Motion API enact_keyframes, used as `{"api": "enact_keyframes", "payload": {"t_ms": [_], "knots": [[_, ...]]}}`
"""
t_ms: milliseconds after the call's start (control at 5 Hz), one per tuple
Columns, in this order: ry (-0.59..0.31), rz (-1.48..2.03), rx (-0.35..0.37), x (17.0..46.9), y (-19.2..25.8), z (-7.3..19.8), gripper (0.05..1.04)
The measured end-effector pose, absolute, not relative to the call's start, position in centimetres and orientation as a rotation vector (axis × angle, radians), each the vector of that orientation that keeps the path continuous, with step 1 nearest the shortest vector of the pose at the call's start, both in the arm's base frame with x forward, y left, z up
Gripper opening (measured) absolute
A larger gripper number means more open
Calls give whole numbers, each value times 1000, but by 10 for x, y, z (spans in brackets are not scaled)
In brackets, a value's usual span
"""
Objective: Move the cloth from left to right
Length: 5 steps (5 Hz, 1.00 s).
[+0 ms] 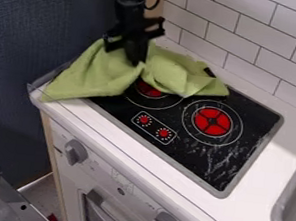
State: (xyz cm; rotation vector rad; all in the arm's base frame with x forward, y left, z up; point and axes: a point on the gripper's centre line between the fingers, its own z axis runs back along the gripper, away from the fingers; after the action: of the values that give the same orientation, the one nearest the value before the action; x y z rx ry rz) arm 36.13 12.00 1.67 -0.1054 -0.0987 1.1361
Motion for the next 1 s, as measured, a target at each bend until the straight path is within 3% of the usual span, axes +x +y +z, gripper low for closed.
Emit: {"api": "enact_keyframes", "payload": {"t_ms": [200, 600, 1000], "knots": [[-147, 1077, -116, 356, 88, 31, 51], [-262, 983, -222, 342, -3, 41, 51], [-293, 858, -181, 328, -80, 43, 51]]}}
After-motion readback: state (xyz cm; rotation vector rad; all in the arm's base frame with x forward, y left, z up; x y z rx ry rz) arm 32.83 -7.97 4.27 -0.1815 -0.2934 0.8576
